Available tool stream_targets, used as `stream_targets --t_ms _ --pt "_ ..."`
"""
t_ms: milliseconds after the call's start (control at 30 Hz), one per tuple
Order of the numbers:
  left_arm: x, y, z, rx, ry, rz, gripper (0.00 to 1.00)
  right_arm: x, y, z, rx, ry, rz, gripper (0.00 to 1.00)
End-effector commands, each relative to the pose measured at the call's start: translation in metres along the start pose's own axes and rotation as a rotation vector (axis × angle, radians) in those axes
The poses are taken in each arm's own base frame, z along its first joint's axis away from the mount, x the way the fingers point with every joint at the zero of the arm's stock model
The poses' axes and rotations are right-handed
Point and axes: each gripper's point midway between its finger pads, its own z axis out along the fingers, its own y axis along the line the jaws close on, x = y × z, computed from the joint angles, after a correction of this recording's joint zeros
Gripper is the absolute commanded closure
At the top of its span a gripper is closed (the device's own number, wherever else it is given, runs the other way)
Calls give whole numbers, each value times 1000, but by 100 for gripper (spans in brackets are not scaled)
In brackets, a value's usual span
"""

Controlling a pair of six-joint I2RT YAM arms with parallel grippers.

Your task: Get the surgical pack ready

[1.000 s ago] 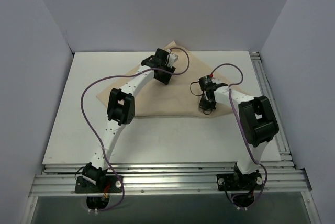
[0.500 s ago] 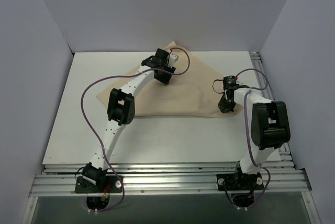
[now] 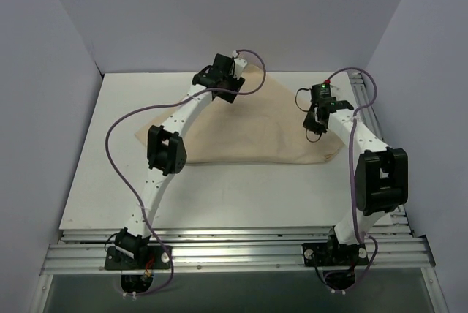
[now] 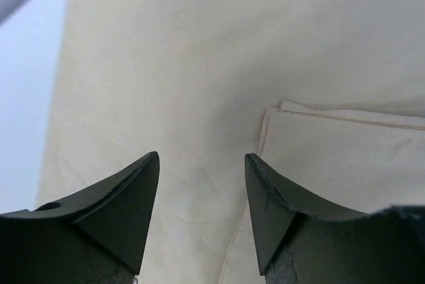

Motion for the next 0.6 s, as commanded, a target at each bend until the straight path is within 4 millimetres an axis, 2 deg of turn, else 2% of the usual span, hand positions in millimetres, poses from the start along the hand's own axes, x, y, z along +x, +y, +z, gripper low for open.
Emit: stream_targets --t_ms 0,67,100,133,167,200,233,267,300,333,367,400,433,467,567 --pt "-109 37 -104 -111 -293 23 36 6 18 -8 -6 7 -77 100" --pt "-109 41 -124 -128 -277 38 36 14 30 -4 -40 17 -94 100" --pt "-109 46 -142 -150 -268 40 36 18 35 -2 -58 24 -98 100" --pt "-92 49 -149 -155 -199 46 38 18 41 1 -88 25 -96 100" --pt "-65 48 -140 -154 -104 51 39 21 44 2 -98 28 -99 100" --pt "-46 51 -142 -157 -39 50 41 25 43 5 -101 34 -100 100" --pt "-36 54 -162 -160 -11 51 43 26 46 7 -116 33 -100 100" --pt "15 48 -144 -139 133 74 44 27 48 8 -126 36 -106 100" --pt "19 47 -166 -137 129 79 46 31 50 11 -135 43 -110 100" --pt "34 42 -168 -116 152 90 47 33 50 12 -139 50 -117 100" --pt "75 31 -162 -74 252 100 47 37 53 13 -145 58 -135 100" --pt "82 23 -175 -47 257 104 47 42 53 15 -140 71 -145 100" --pt "99 13 -177 -4 303 102 48 45 53 16 -139 77 -152 100" --pt "129 4 -176 26 380 94 49 49 55 17 -141 86 -160 100" --pt "164 -5 -171 58 464 80 51 57 53 20 -137 103 -159 100"
